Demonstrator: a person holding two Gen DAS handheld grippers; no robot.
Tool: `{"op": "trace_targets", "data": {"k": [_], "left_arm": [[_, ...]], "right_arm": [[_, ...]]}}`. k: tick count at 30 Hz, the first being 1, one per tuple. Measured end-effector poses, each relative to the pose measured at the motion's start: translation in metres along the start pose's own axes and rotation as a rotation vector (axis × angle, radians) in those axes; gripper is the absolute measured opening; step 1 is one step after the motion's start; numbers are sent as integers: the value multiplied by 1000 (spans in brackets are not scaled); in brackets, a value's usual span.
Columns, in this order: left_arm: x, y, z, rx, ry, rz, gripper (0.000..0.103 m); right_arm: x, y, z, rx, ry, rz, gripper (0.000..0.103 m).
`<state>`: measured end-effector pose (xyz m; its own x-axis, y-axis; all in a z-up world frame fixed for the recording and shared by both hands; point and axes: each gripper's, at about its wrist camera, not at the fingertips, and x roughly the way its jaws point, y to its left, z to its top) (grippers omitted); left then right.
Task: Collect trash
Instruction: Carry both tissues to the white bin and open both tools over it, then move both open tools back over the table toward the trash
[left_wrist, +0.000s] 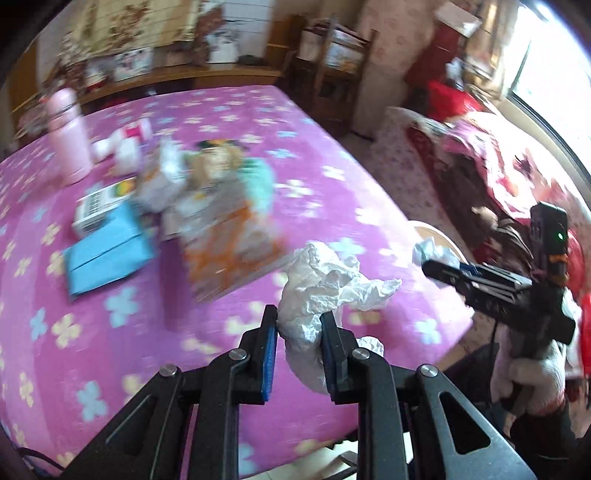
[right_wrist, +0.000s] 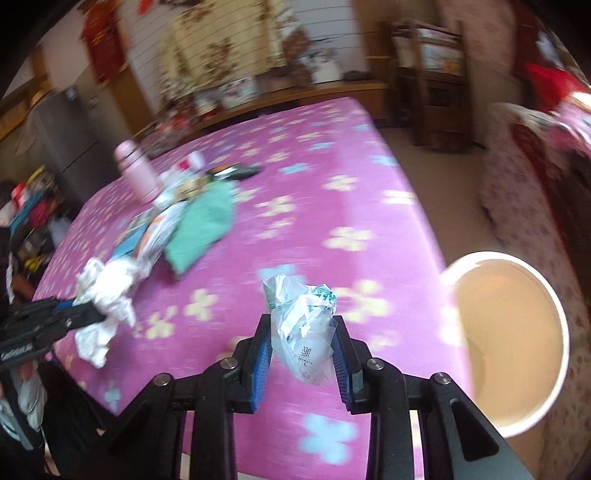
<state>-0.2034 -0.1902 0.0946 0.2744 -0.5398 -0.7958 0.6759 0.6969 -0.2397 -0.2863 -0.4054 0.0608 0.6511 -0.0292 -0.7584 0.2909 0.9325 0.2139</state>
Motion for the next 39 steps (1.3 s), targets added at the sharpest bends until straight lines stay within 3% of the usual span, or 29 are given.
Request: {"op": "trace_targets", "data": {"k": [4,11,17,28,30,31,33,39], "left_arm": [[2,-32,4,40,21,-65,23],[27,-86,23,134,33,-86,23],[61,-134,43,180,40,-113,23],[127,-201,61,211,64,-151,27],[135,-206,63,203,66,-156,36],[140,-208,64,196,72,-170,39],[144,-210,63,185,79,-188,51],[147,-205,59,182,87,-162,56]], "right_arm": [[-17,-41,-3,70,-26,-43,33],[-37,-99,-10,166,-58,-115,33],[-35,-144,-15,228,-32,-211,34],[-20,-195,-27,326,1,-287,35],[-19,-203,-28,339,-4,-306,41],[-19,-207,-29,347,-4,-311,60],[-19,-213,-30,370,-14,-307,74],[-23,-216,-34,389,-25,-290,74]]}}
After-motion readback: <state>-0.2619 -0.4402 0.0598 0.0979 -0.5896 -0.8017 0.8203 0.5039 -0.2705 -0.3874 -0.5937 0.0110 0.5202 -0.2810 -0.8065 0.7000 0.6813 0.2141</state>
